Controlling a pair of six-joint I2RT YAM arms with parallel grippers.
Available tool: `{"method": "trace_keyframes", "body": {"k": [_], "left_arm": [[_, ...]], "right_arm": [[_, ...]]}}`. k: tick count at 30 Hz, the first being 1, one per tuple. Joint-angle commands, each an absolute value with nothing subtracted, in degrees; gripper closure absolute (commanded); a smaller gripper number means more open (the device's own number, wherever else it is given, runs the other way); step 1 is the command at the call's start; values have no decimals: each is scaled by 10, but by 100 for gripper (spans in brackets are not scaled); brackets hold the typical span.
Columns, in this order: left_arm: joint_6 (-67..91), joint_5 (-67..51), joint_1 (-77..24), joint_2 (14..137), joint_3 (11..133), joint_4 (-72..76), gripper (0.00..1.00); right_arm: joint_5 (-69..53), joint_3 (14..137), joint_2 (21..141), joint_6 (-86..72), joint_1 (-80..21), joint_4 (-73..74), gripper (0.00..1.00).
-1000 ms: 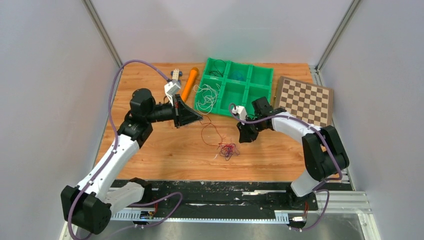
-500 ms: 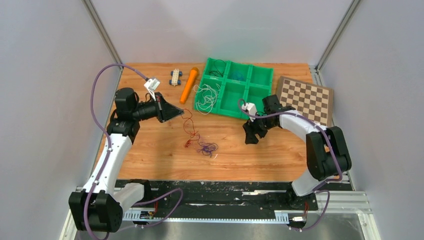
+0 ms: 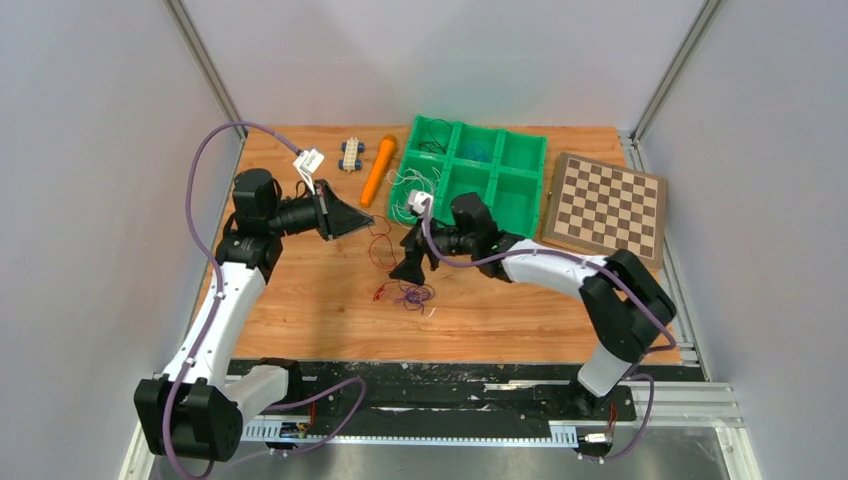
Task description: Untangle the cables
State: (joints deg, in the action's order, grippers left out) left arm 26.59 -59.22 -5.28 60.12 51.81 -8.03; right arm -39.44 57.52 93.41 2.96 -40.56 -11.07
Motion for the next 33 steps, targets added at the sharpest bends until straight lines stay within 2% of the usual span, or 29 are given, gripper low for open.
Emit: {"method": "trace_keyframes", "body": {"k": [1, 4, 8, 13, 15, 22, 33], "left_arm": [[313, -595, -55, 607, 568, -83, 100], [350, -604, -55, 605, 577, -59, 100], [374, -607, -50, 593, 614, -27, 100], [424, -618, -28, 605, 728, 37, 100], [437, -623, -25, 615, 775, 58, 100], [484, -595, -12, 678, 928, 127, 100], [476, -549, -11, 808, 1219, 114, 100]], "right_arm": [[-337, 558, 1004, -50, -462, -323, 8], [-306, 592, 1067, -83, -470, -322, 21], [-326, 598, 1113, -108, -457, -297, 49], [-352, 555, 1104, -113, -438, -237, 68], [-364, 548, 1101, -127, -423, -204, 68], [-376, 484, 1065, -103, -408, -156, 58], [-381, 421, 1034, -88, -382, -140, 58]]}}
